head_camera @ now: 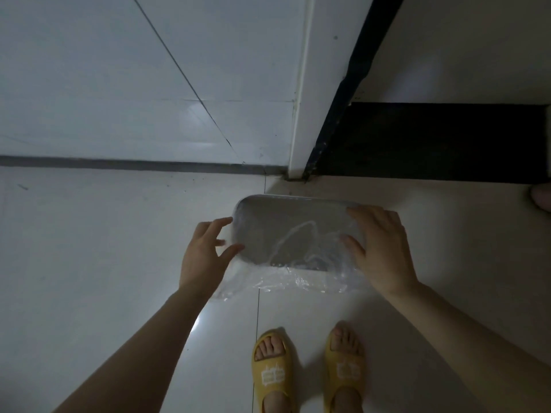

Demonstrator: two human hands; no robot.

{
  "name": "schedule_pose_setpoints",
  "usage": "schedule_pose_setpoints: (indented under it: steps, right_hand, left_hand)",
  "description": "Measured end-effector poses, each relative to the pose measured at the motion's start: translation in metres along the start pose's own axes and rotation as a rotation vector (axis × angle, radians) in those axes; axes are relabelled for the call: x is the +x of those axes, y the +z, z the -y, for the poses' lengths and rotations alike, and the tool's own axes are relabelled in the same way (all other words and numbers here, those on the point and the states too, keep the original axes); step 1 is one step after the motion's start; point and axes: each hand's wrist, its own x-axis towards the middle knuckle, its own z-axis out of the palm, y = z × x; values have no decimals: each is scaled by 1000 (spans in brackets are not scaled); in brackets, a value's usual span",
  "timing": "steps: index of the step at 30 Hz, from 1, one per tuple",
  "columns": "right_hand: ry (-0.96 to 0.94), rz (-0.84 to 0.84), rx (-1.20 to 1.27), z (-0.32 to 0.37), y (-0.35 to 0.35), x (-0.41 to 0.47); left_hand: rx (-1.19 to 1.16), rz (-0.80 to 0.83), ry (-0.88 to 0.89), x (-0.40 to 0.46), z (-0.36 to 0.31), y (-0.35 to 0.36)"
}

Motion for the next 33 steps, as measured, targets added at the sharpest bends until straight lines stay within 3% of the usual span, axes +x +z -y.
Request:
schedule_pose_setpoints:
  steps: [4, 9, 14, 18, 26, 31, 33]
  right_hand:
    - [-108, 117, 161, 20, -11, 4]
    - [-194, 402, -140, 22, 5, -9]
    - [-179, 397, -223, 5, 14, -18]
    - [-163, 415, -238, 4, 21, -11]
    - [-172, 446, -382, -5, 23, -13]
    - [-212, 283, -433, -4, 10, -22]
    - [-201, 272, -469, -4, 7, -26]
  left_hand:
    - [-126, 75, -62, -18, 1, -5]
    - [-197, 224, -76, -54, 7, -6]
    - [-200, 186, -13, -55, 2, -1]
    - [-29, 331, 138, -54, 3, 3]
    - [40, 104, 29, -46, 2, -5]
    - [223, 18, 489, -37, -19, -20]
    - [276, -1, 526, -37, -19, -24]
